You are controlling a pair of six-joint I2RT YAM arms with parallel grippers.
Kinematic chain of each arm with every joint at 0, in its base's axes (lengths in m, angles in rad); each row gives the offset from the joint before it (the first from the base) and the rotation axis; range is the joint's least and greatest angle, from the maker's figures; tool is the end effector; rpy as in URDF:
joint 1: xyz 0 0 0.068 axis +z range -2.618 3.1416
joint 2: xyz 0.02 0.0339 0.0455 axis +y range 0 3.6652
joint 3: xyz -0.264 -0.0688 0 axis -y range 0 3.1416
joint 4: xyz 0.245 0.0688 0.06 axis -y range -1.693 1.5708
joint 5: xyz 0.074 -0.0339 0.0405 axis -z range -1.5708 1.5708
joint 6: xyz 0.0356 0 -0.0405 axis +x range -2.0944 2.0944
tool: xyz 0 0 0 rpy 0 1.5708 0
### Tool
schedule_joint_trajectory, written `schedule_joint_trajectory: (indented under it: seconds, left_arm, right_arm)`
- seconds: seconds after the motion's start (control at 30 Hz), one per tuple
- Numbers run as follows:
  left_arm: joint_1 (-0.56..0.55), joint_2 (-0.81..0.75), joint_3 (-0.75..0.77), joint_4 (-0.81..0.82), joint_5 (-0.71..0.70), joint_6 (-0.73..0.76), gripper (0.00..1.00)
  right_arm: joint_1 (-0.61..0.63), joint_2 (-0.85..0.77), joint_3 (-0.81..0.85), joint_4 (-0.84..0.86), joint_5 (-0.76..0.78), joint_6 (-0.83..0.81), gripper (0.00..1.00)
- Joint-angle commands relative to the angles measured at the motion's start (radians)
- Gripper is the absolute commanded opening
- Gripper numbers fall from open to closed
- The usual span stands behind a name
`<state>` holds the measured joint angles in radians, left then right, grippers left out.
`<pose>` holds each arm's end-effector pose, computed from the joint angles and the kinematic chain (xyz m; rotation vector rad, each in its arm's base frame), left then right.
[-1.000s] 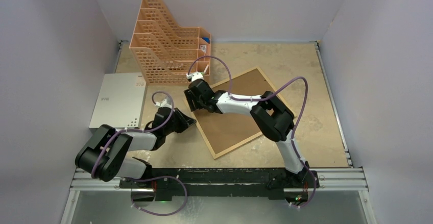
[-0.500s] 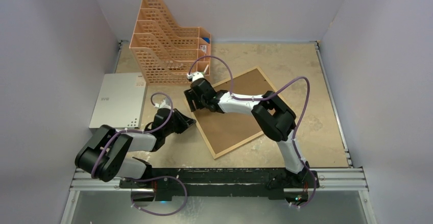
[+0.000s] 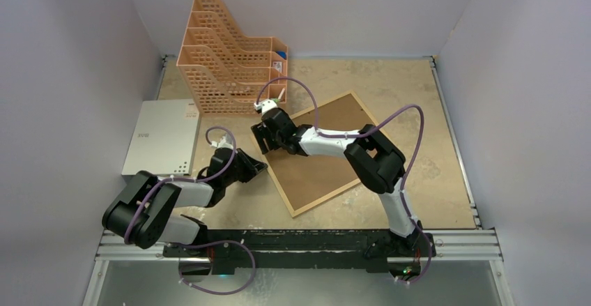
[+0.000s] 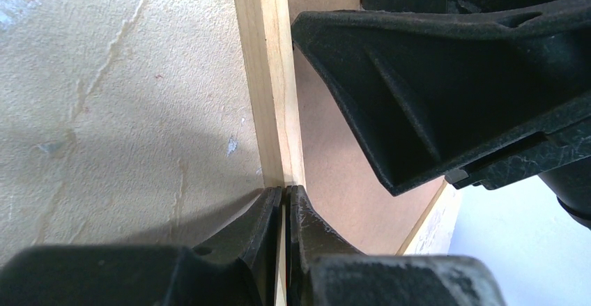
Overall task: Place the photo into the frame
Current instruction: Install the photo frame at the center of the board.
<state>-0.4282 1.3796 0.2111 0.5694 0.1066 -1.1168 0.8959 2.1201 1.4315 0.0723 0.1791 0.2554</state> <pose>0.1907 -0.0912 0.1091 -0.7286 2.2275 -0.9529 0.3012 0.3662 0.1663 -0.5984 2.1303 0.4558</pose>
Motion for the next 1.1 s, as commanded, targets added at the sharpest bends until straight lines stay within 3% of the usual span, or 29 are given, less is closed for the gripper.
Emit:
schedule_joint_trajectory:
  seconds: [0.0,0.23,0.43,0.77,1.07]
  left_arm:
    - [0.003,0.033,-0.064,-0.258,-0.104,0.051,0.08]
    - [0.004,0.022,-0.065,-0.266,-0.105,0.051,0.08]
    - [0.003,0.013,-0.072,-0.258,-0.104,0.045,0.08]
    - [0.003,-0.013,-0.077,-0.266,-0.128,0.043,0.08]
    - [0.003,-0.018,-0.083,-0.239,-0.111,0.046,0.09]
  right_arm:
    - [0.009,0.034,-0.055,-0.165,-0.073,-0.035,0.74]
    - [0.009,0.019,-0.072,-0.164,-0.086,-0.077,0.73]
    - [0.010,0.031,-0.071,-0.168,0.019,-0.118,0.69]
    - [0.010,0.029,-0.072,-0.160,0.065,-0.091,0.67]
    - [-0.034,0.011,-0.099,-0.131,-0.206,-0.033,0.71]
